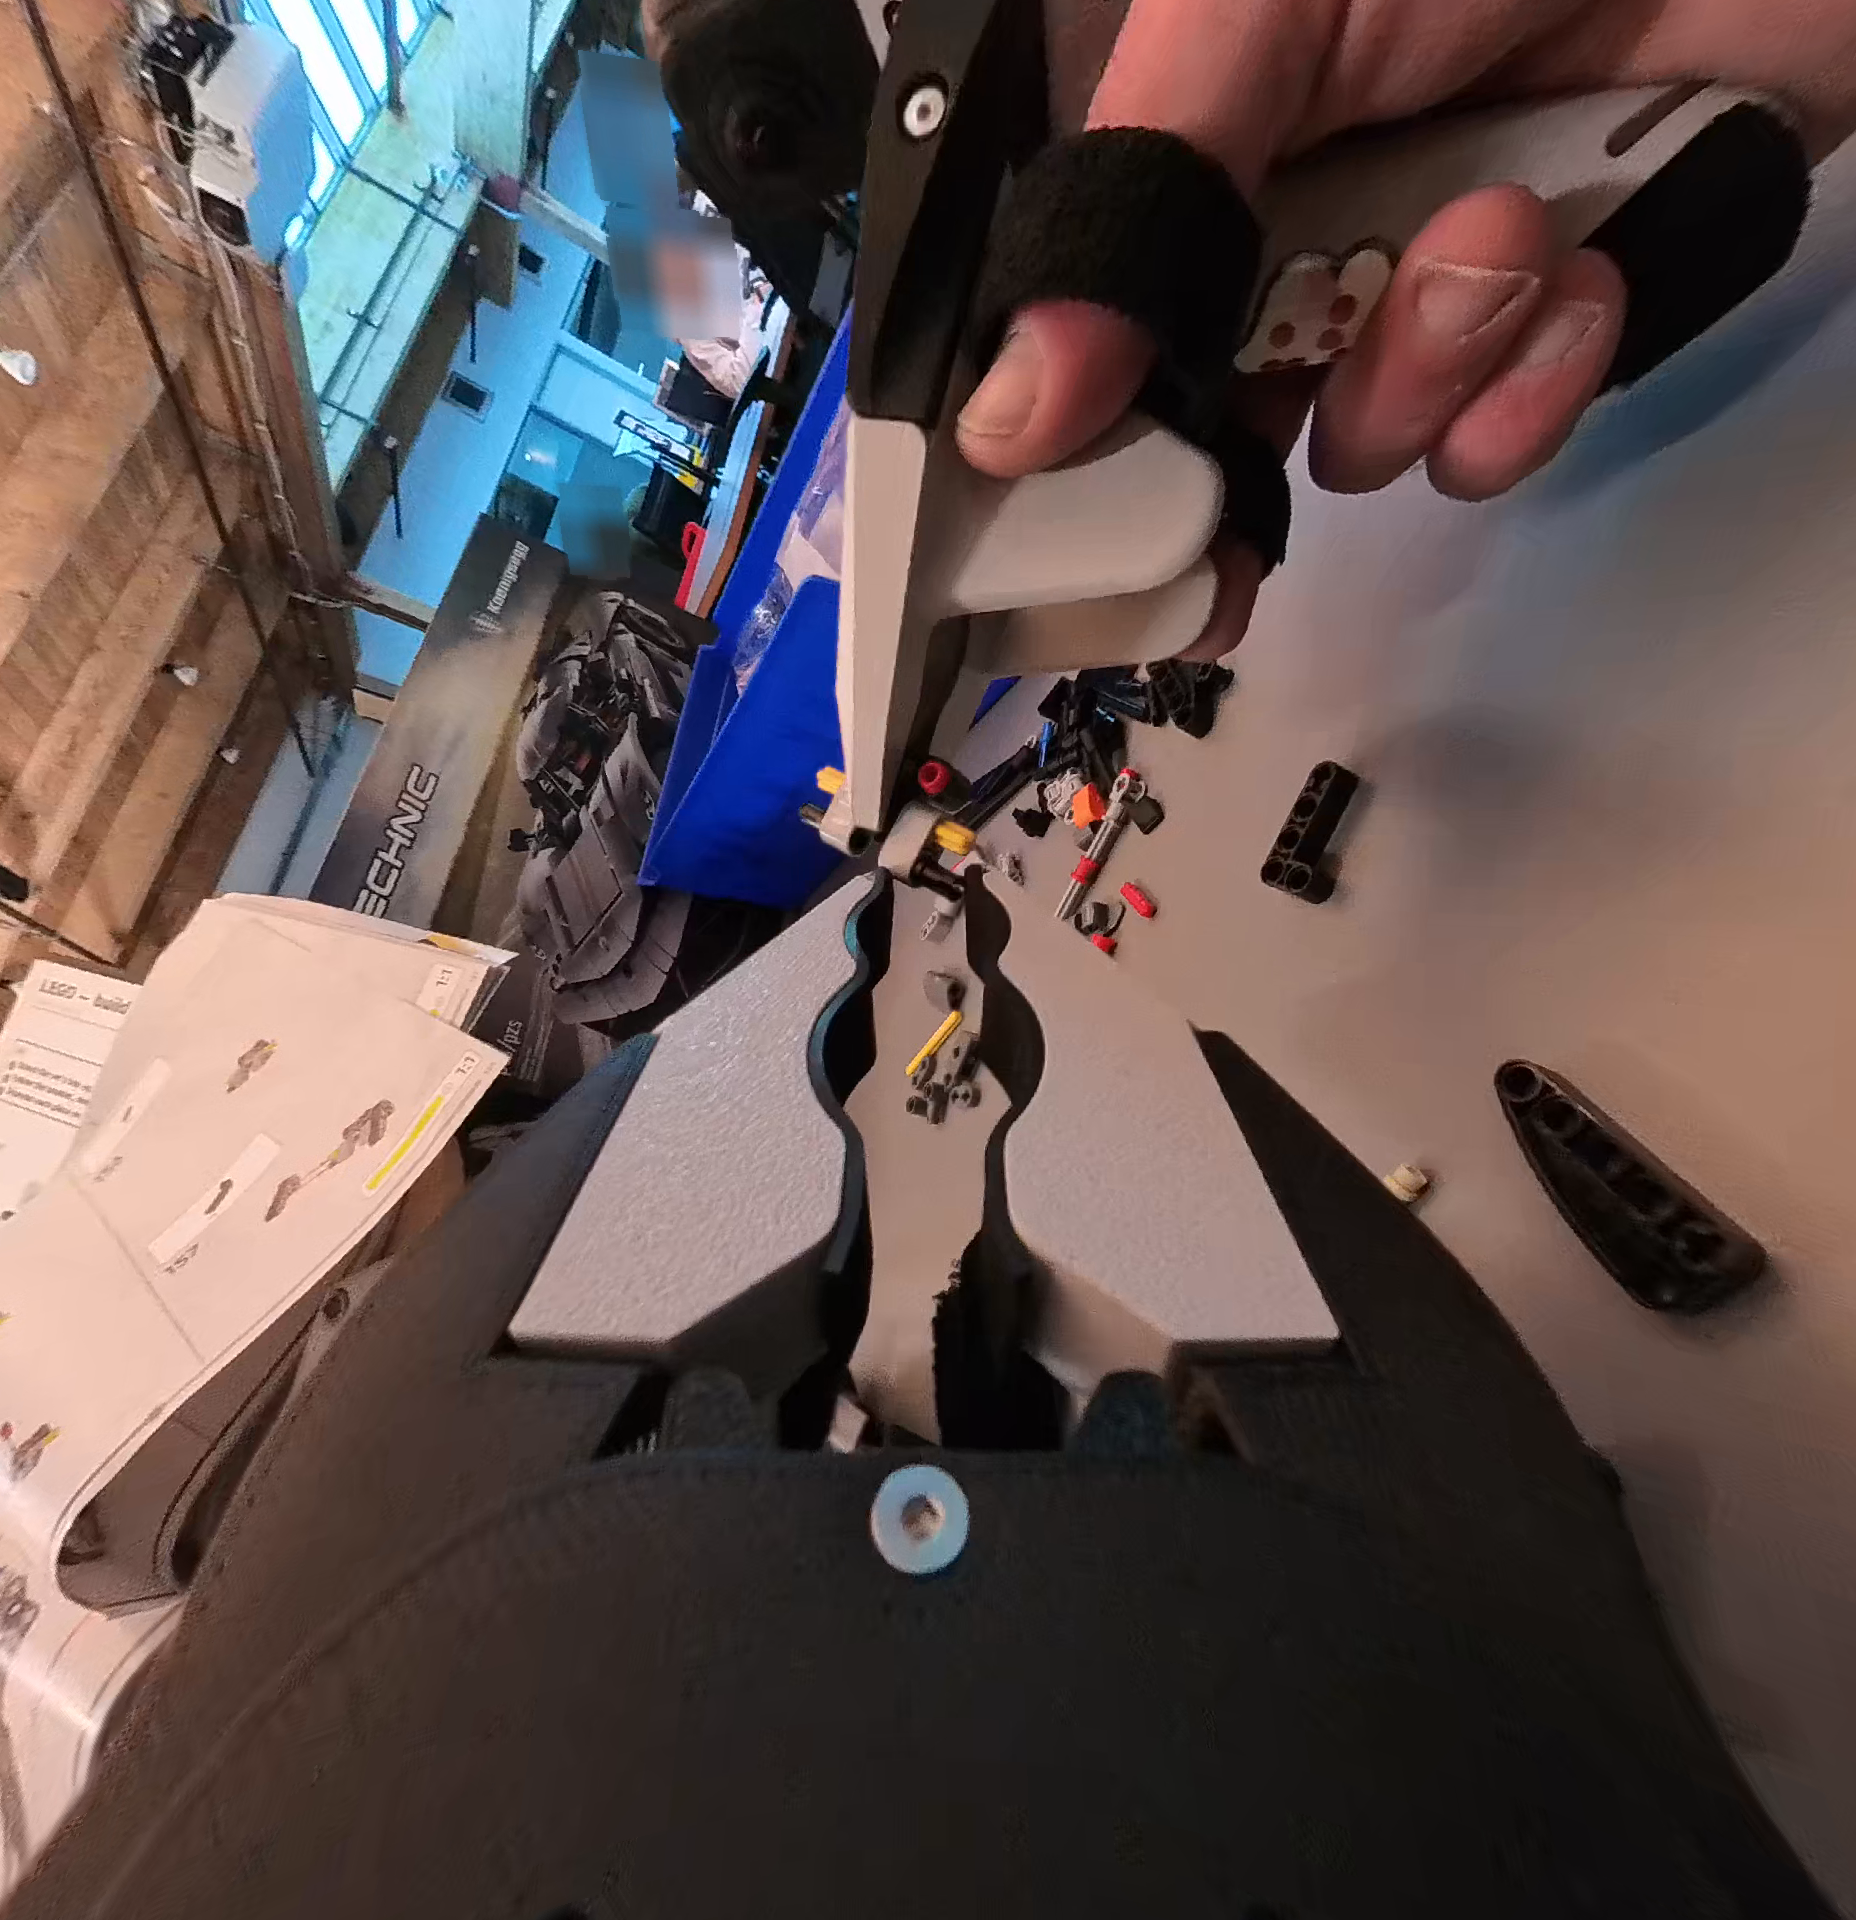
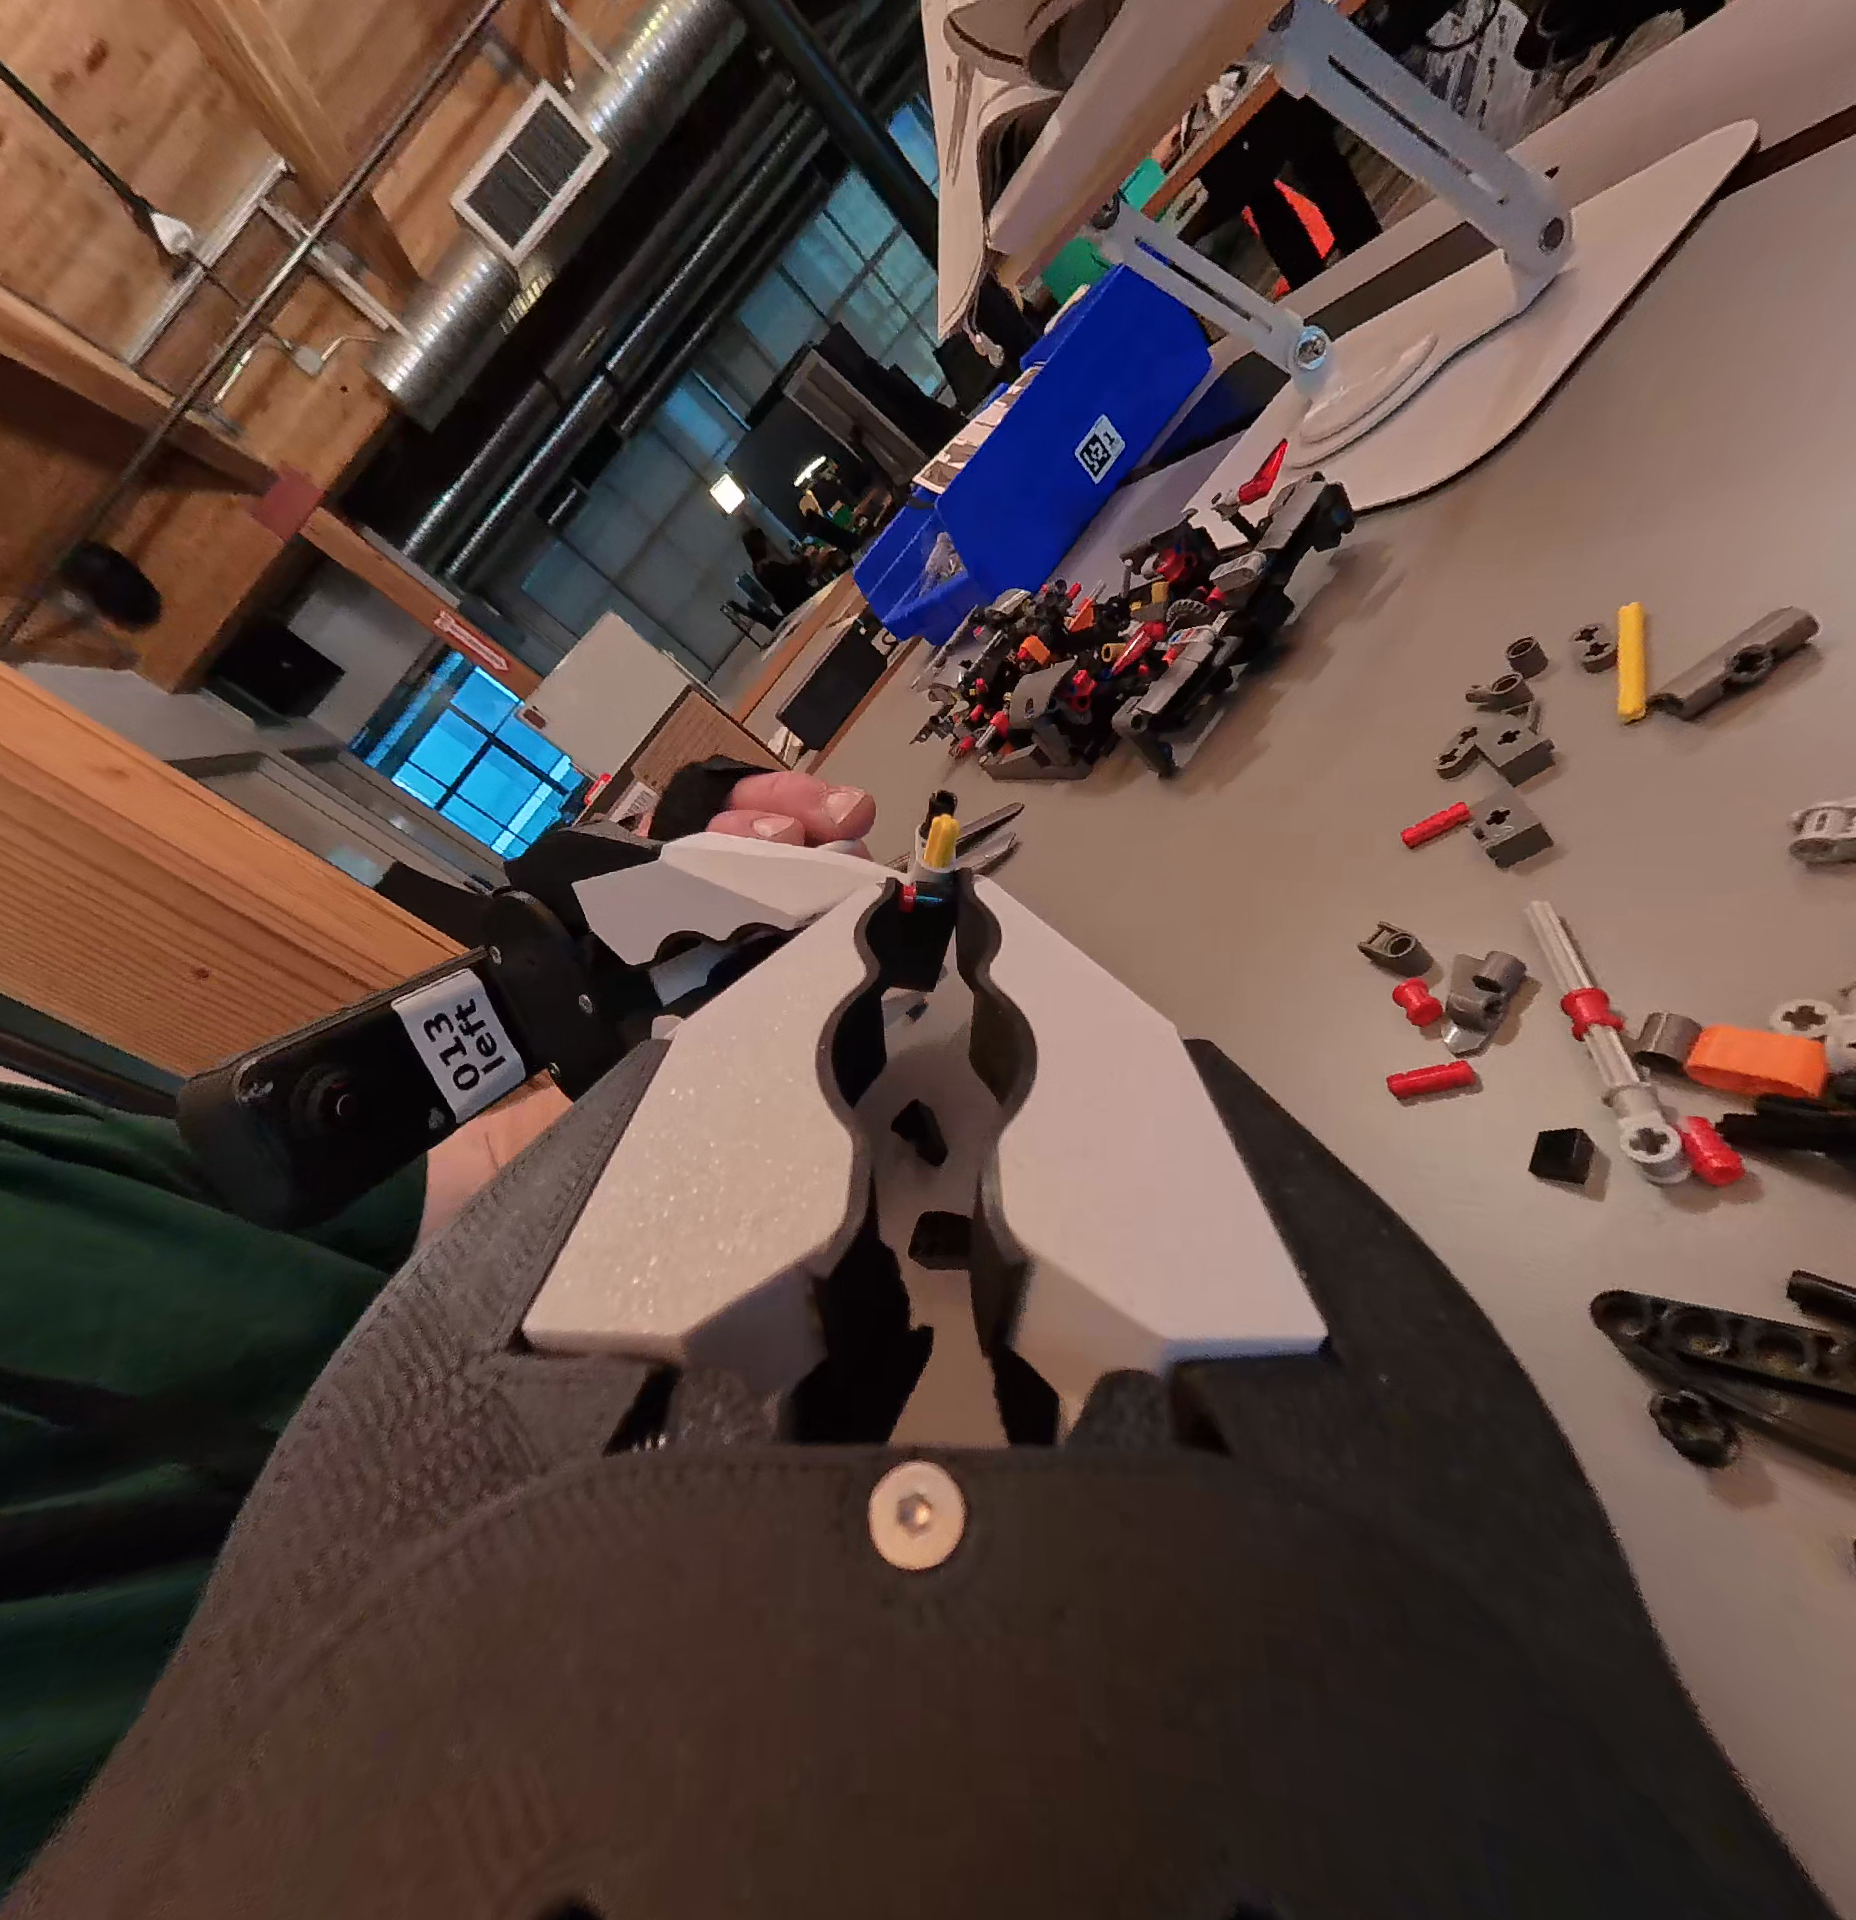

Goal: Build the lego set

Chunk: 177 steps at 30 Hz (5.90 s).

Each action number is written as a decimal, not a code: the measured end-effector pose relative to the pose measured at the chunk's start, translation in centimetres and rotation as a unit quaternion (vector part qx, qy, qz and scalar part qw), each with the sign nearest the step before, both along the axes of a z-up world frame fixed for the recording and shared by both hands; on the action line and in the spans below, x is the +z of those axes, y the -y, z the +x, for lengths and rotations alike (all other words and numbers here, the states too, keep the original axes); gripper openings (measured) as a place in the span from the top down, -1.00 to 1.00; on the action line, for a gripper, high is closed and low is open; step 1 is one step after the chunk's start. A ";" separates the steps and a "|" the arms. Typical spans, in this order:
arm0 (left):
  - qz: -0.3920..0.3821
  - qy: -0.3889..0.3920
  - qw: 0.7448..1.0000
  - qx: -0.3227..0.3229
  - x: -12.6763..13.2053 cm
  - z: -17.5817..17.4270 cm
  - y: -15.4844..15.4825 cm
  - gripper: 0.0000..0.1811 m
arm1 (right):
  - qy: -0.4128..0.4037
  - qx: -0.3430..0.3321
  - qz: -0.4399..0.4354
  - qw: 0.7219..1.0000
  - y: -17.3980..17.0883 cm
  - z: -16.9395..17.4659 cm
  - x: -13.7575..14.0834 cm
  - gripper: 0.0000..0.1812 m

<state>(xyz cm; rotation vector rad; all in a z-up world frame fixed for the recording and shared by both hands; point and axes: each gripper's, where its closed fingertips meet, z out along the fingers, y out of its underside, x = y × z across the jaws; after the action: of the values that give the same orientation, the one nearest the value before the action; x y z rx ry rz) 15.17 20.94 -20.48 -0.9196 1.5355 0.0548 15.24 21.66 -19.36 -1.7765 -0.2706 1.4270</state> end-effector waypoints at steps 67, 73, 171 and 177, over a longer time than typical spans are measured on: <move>-0.554 0.023 0.832 0.019 -6.7 -1.9 -1.9 0.94 | 0.366 0.025 0.086 0.926 1.3 1.8 -5.2 0.74; -0.570 0.023 0.820 0.041 -7.2 -2.1 -2.4 0.93 | 0.405 0.034 0.078 0.910 2.8 2.9 -7.4 0.74; -0.204 -0.316 0.921 -0.100 -8.6 -1.4 -0.5 0.57 | 0.388 0.000 0.244 0.889 1.5 2.4 -5.8 0.94; -0.210 -0.325 0.912 -0.133 -8.5 -1.5 0.6 0.48 | 0.386 -0.003 0.240 0.891 1.5 2.6 -5.8 0.94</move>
<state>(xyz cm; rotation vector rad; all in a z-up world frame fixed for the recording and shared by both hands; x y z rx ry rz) 13.69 20.32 -28.96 -1.0781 2.3482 -0.1939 17.80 20.19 -25.12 -1.8160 -0.9405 0.4984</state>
